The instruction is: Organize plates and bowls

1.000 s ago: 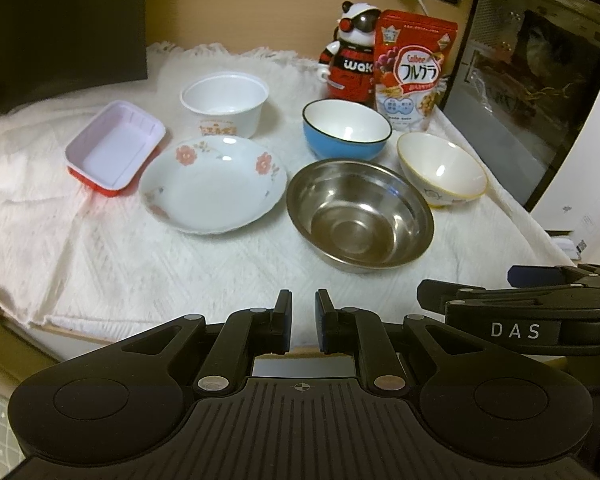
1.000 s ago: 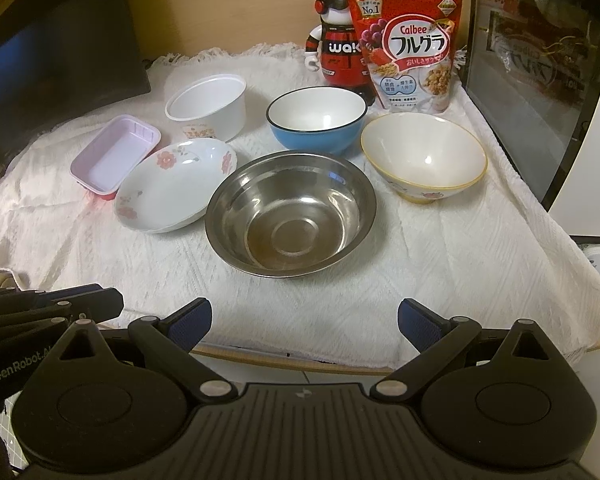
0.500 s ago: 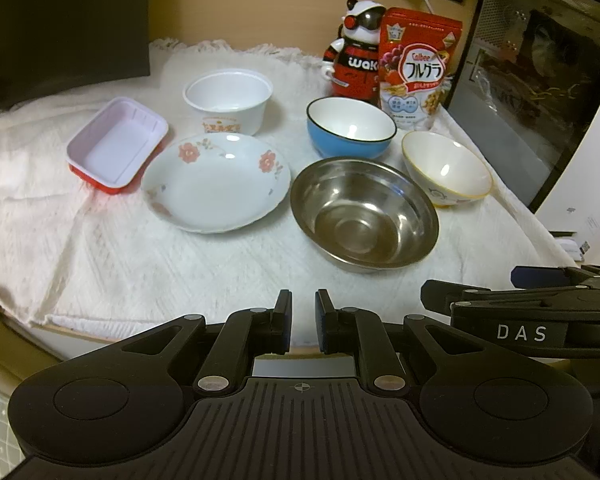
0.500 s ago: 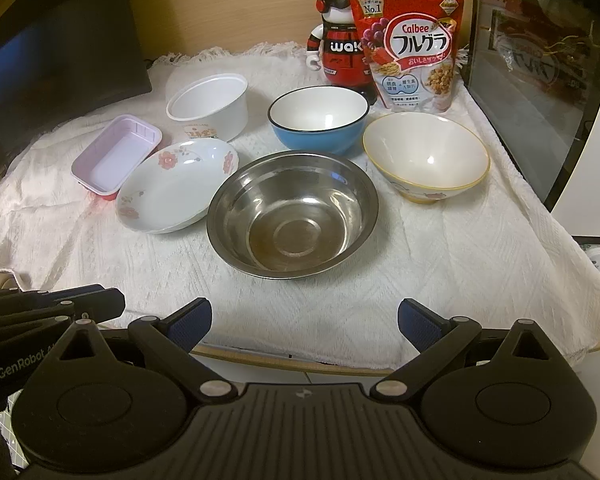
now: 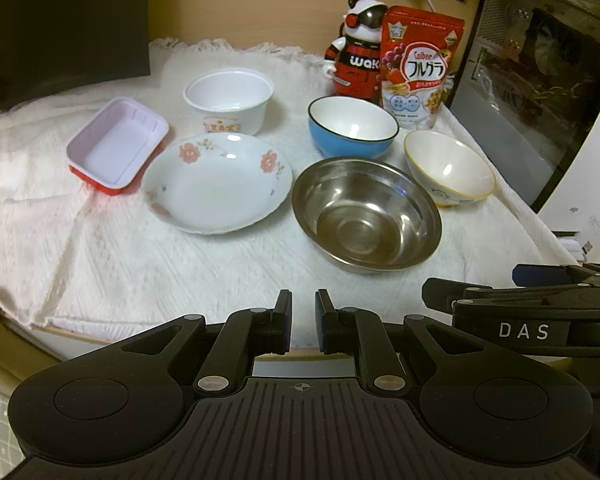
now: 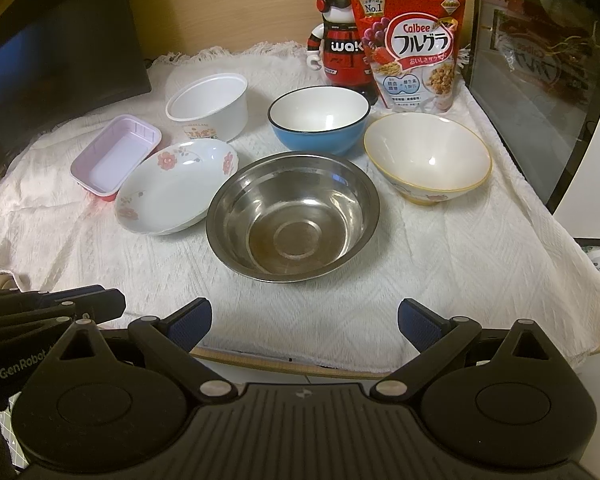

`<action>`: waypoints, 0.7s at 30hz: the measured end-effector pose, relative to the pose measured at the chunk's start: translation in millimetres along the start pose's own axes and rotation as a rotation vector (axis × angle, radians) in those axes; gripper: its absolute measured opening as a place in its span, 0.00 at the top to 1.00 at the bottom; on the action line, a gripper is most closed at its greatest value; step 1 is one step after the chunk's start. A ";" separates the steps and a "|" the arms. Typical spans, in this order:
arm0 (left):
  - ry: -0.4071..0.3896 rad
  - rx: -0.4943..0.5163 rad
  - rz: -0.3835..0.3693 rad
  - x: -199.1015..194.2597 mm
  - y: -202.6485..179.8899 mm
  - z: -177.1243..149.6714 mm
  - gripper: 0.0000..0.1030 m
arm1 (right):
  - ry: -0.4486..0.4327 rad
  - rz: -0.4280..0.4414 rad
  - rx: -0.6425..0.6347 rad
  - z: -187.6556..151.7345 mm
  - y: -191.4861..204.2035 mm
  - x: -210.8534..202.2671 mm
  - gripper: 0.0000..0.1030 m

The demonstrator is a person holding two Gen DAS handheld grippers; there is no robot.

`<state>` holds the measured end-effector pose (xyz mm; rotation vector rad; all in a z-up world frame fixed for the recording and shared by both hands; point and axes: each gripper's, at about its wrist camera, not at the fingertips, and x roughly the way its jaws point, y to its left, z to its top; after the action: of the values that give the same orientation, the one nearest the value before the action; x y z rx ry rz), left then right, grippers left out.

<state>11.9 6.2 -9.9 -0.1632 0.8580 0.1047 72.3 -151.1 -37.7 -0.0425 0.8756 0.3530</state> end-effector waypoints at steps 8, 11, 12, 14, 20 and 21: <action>0.002 0.000 0.000 2.1 0.1 0.8 0.85 | -0.001 -0.002 0.005 2.6 0.0 0.1 0.03; 0.003 0.000 -0.001 2.9 -0.4 1.1 0.85 | -0.005 0.000 0.006 3.5 -0.5 0.3 0.03; 0.003 0.000 -0.001 2.9 -0.6 0.9 0.85 | -0.005 0.001 0.007 3.3 -0.5 0.5 0.03; 0.005 -0.001 -0.001 4.3 -2.3 1.9 0.85 | -0.002 0.006 0.013 4.3 -1.8 1.6 0.03; 0.014 -0.019 -0.043 15.5 4.1 13.5 0.85 | -0.021 0.032 0.040 13.4 -11.1 9.5 0.03; 0.013 -0.032 -0.074 20.1 8.1 19.2 0.85 | -0.028 0.035 0.050 15.7 -13.1 11.6 0.03</action>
<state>37.9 18.2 -13.6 -0.2251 0.8623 0.0482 95.0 -157.3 -37.9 0.0239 0.8582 0.3639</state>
